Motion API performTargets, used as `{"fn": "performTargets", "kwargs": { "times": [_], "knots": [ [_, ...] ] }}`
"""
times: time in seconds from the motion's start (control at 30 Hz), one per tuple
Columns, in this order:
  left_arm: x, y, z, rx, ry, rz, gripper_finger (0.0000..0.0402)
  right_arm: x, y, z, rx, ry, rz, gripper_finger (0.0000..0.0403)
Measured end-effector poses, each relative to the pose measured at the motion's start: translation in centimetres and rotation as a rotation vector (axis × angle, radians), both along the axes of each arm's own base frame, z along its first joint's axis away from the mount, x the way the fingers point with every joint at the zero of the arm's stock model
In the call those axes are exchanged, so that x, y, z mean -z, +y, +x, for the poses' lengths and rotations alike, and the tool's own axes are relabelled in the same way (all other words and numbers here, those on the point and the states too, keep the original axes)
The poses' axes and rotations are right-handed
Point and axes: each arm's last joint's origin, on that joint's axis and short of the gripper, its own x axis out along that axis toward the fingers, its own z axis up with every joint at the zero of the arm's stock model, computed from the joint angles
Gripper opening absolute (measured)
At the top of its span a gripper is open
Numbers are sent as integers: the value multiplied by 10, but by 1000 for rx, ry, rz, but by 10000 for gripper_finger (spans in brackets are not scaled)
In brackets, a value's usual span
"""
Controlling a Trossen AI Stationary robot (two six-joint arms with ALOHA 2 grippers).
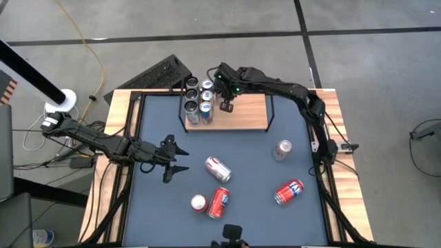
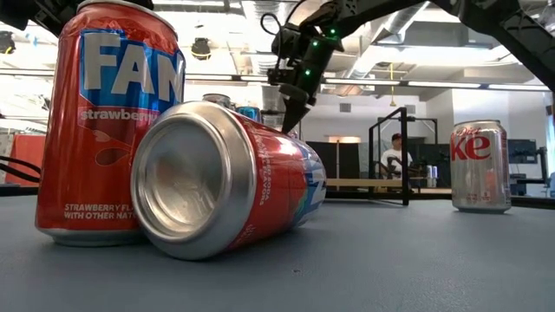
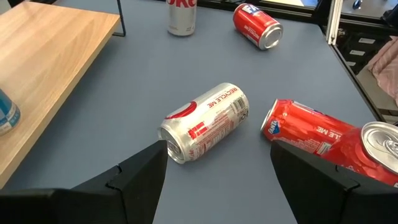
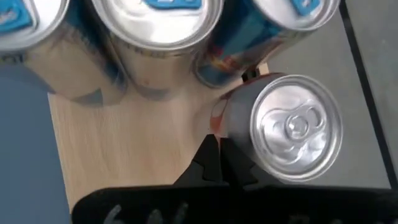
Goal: Place canned beverage on shelf
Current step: Put the middle silver soda can on the shelf
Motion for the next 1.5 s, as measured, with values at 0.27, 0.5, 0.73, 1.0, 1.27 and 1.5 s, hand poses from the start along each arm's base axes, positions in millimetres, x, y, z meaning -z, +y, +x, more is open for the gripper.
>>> {"fn": "performTargets", "kwargs": {
  "times": [0.27,0.5,0.73,1.0,1.27,1.5],
  "knots": [
    [0,0,0,-2,1,0,275,-6,15,-8,-8,104,56,0],
    [1,1,0,-16,11,9,275,-38,16,-8,-44,99,-86,0],
    [1,1,-1,-40,10,19,275,-54,-29,-10,12,-4,-334,0],
    [2,2,-1,-64,13,23,275,-33,-65,-13,6,-28,-304,0],
    [2,5,0,-89,11,4,275,-29,-62,-8,-63,-68,-250,0],
    [1,5,0,-84,10,-4,275,-28,-62,-9,-67,-67,-240,0]
  ]
}}
